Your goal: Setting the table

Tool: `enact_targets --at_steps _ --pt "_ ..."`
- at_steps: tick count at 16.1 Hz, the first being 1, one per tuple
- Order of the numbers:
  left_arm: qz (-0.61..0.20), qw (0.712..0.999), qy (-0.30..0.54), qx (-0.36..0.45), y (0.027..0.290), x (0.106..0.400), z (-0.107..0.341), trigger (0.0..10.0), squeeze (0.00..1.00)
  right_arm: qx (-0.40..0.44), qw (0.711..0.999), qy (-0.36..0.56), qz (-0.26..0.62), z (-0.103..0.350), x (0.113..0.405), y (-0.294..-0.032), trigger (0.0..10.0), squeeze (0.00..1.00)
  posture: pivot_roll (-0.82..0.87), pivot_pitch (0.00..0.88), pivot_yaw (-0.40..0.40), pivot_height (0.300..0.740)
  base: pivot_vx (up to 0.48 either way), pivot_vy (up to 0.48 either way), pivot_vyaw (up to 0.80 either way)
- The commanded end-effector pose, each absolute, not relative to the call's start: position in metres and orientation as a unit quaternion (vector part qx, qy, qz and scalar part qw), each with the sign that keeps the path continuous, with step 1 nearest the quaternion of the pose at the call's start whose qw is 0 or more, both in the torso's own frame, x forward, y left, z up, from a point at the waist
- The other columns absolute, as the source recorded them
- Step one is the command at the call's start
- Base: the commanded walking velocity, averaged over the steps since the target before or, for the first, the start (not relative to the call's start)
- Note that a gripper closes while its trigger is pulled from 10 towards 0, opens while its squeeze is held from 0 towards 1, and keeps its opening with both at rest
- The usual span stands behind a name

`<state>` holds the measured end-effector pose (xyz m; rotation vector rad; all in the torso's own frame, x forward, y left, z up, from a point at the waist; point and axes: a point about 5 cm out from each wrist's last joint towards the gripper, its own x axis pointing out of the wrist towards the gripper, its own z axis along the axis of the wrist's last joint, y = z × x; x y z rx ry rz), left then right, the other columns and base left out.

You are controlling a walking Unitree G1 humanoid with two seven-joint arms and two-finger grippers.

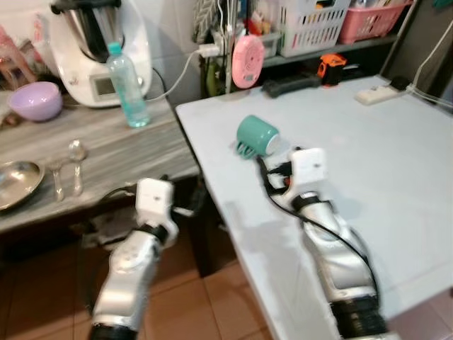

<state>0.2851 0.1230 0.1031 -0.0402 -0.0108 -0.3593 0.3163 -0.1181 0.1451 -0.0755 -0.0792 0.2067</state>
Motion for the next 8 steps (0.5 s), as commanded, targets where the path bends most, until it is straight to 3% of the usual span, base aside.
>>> enact_targets --at_steps 1,8 --pt "-0.176 0.984 -0.001 -0.009 0.1285 0.285 0.1026 10.0 0.0 -0.031 0.992 -0.049 0.11 0.1509 0.3174 -0.1127 10.0 0.0 -0.02 0.0 0.043 0.74 0.0 0.0 0.0" --pt "-0.19 0.982 0.004 -0.016 0.125 0.2807 0.1008 10.0 0.0 -0.032 0.995 -0.047 0.087 0.1513 0.3182 -0.1214 10.0 0.0 -0.03 0.0 0.046 0.74 0.0 0.0 0.0"
